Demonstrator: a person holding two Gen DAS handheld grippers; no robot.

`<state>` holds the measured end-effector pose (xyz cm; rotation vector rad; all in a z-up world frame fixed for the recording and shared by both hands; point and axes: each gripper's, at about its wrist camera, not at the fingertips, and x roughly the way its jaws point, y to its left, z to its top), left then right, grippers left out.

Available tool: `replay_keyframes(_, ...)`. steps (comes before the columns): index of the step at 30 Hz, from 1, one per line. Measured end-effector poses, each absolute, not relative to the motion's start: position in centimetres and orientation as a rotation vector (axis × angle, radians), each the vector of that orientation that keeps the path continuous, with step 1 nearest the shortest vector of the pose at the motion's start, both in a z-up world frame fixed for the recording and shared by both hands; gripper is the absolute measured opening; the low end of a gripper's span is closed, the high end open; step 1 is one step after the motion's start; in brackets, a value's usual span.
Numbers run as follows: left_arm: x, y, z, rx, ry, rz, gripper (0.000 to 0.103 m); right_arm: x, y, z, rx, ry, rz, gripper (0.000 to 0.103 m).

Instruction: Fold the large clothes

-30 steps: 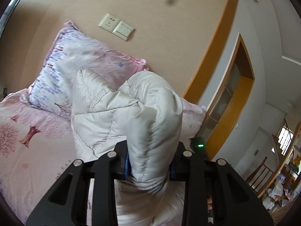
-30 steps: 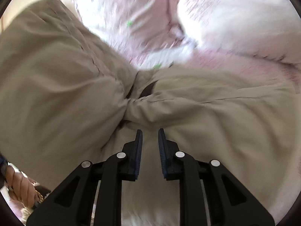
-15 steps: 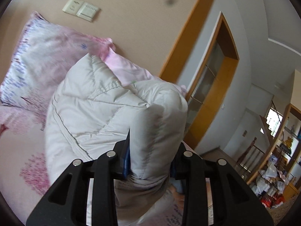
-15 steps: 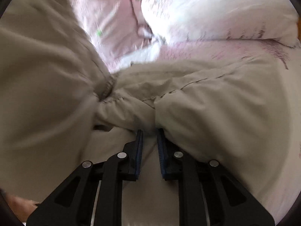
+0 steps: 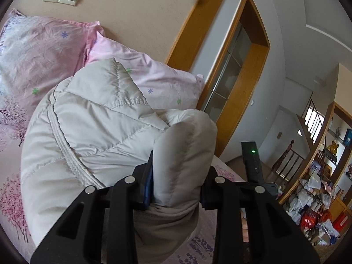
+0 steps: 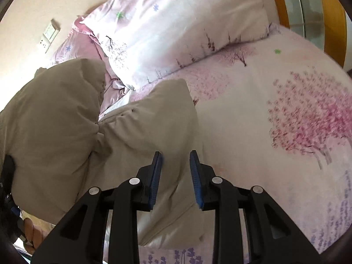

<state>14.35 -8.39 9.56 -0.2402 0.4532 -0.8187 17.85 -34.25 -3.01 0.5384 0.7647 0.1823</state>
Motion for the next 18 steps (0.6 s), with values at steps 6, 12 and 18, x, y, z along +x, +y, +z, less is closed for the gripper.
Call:
replay_keyframes(6, 14.3, -11.7, 8.5, -0.14, 0.479, -0.842, 0.032, 21.2, -31.4, -5.1, 0.461, 0.838, 0.207, 0.028)
replay_keyframes(12, 13.8, -13.6, 7.4, -0.087, 0.49, -0.86, 0.032, 20.9, -32.1, -5.0, 0.46, 0.825, 0.215, 0.028)
replay_keyframes(18, 13.4, -15.0, 6.5, -0.029, 0.487, -0.872, 0.032, 16.1, -36.2, -3.3, 0.557, 0.708, 0.176, 0.028)
